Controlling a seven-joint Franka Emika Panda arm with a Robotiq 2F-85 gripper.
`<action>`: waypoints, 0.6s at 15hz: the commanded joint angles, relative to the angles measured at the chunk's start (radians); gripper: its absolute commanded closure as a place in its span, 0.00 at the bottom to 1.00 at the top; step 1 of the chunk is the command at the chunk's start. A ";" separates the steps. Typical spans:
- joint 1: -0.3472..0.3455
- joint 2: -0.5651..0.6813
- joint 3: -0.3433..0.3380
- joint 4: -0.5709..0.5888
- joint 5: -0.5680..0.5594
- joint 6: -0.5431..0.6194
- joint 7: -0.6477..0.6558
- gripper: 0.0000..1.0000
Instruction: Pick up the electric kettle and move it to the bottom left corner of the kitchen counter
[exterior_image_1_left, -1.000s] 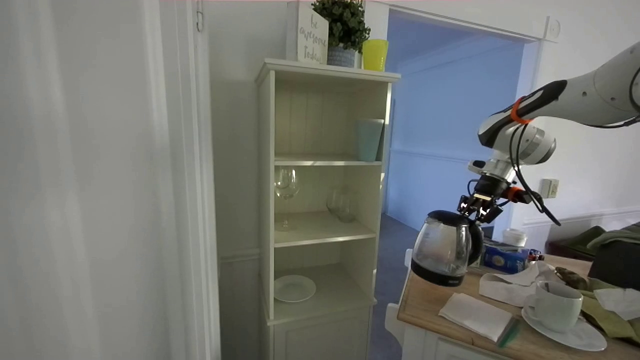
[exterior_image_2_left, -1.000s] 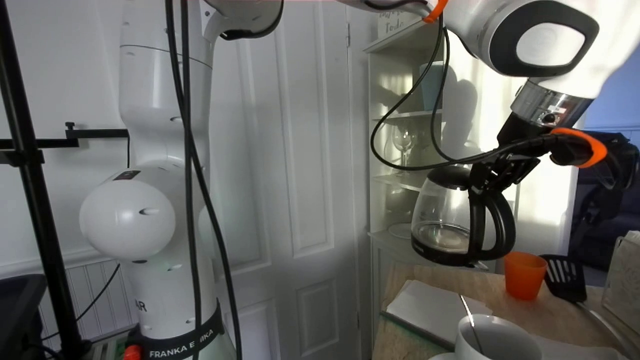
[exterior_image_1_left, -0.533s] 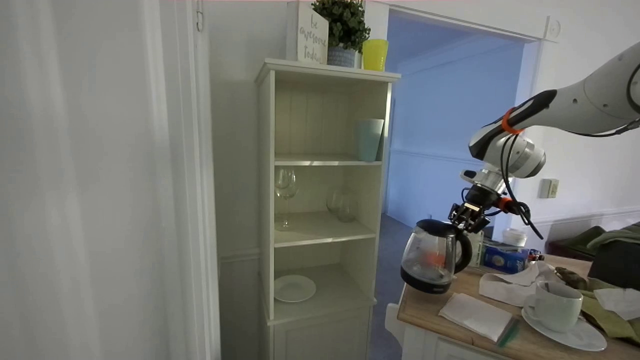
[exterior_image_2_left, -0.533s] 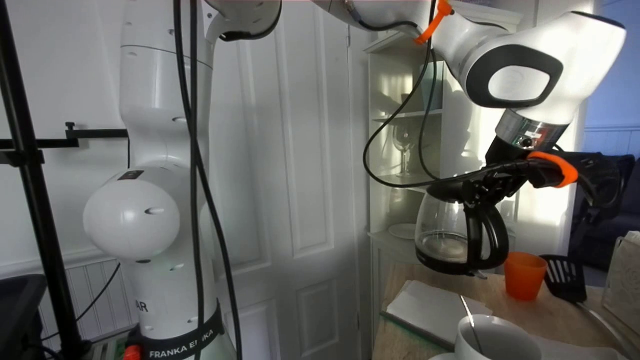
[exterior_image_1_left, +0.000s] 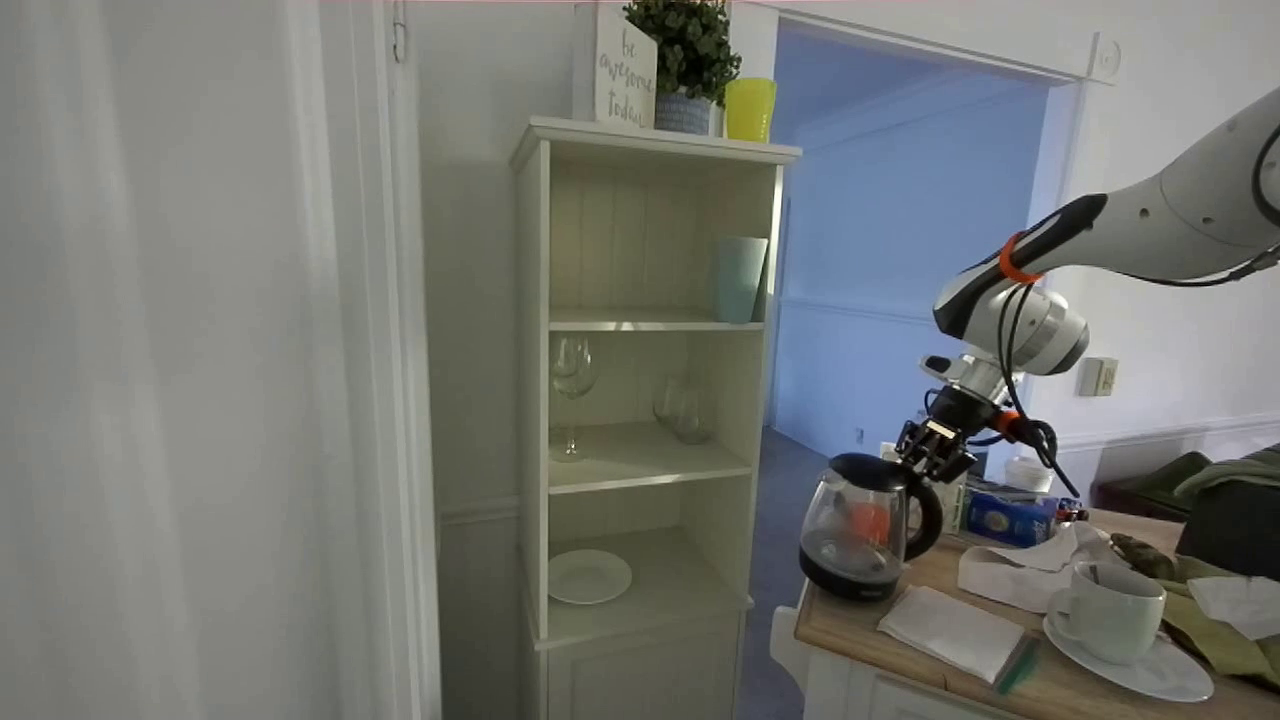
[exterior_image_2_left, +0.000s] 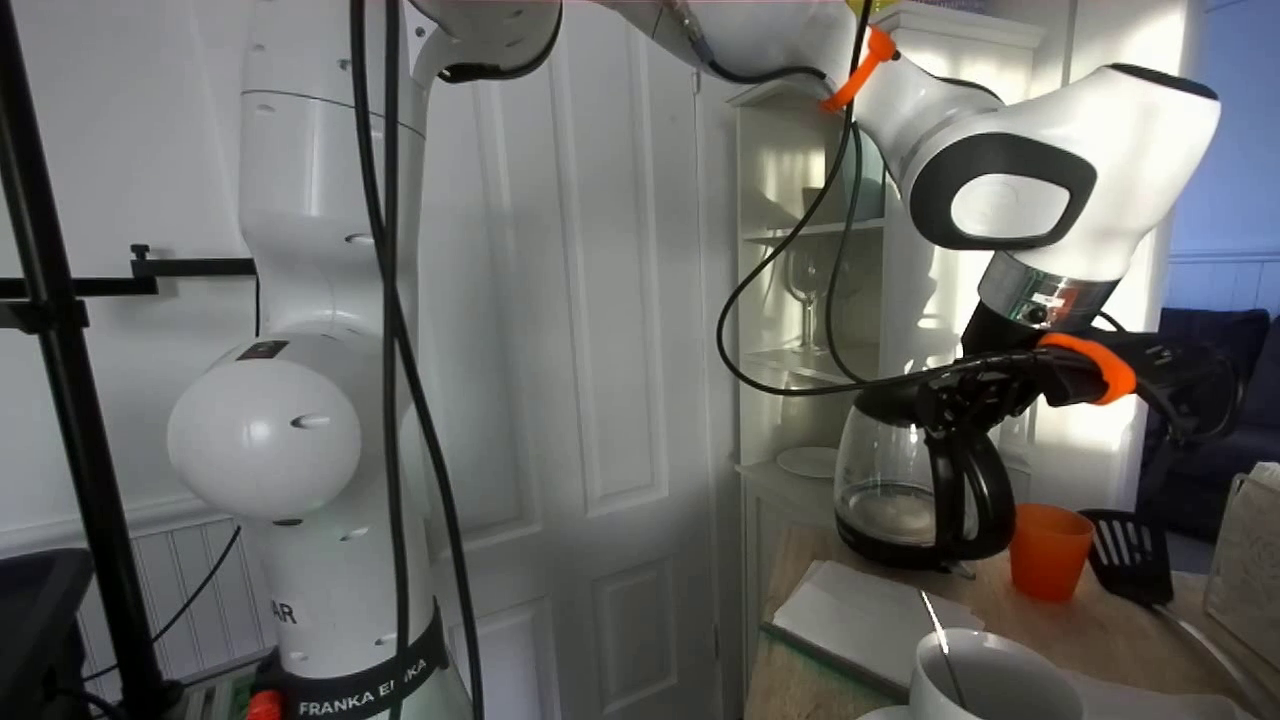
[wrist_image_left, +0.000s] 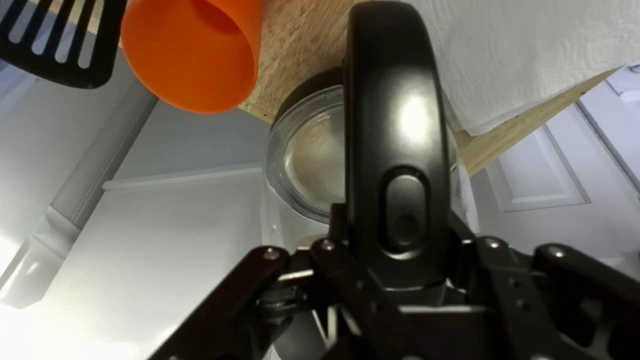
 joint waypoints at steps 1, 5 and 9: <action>0.003 -0.048 0.006 -0.048 0.050 0.051 -0.004 0.81; 0.001 -0.052 0.010 -0.076 0.057 0.091 -0.010 0.81; 0.000 -0.059 0.010 -0.084 0.076 0.092 -0.021 0.81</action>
